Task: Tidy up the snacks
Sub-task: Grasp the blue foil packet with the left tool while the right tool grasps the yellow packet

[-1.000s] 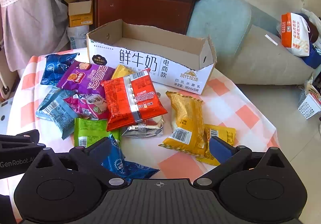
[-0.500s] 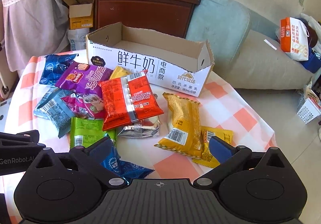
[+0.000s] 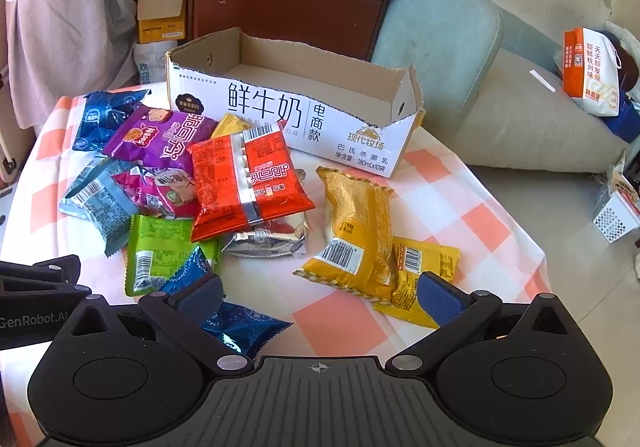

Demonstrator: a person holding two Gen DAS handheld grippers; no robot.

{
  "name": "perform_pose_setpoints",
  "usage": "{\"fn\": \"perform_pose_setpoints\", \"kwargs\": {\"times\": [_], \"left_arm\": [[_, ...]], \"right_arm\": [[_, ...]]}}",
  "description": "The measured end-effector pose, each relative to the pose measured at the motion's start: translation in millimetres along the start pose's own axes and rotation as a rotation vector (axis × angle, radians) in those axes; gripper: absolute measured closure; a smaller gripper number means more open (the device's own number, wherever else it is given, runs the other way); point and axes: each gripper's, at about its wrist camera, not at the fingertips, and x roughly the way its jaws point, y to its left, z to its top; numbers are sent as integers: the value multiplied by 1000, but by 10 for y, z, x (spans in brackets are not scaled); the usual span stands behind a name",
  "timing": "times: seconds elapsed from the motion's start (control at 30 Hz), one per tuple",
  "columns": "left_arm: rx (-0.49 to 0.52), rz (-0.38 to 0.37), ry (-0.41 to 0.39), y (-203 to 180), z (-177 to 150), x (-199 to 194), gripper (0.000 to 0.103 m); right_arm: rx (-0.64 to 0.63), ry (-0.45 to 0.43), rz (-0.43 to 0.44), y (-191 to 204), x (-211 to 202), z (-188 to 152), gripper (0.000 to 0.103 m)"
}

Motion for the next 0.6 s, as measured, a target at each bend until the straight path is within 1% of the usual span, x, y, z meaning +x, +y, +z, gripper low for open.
{"fn": "perform_pose_setpoints", "kwargs": {"times": [0.2,0.27,0.33,0.47,0.53,0.6], "left_arm": [[-4,-77,10,-29,-16,18,5],[3,-86,9,-59,-18,25,5],[7,-93,10,-73,-21,33,5],[4,-145,21,-94,-38,72,5],[11,-168,28,-130,-48,96,5],[15,-196,33,-169,-62,118,5]], "right_arm": [[8,22,79,-173,27,-27,0],[15,31,109,-252,41,-33,0],[24,48,129,-347,72,-30,0],[17,64,151,-526,122,0,0],[32,77,169,-632,151,17,0],[84,102,191,-776,204,37,0]]}}
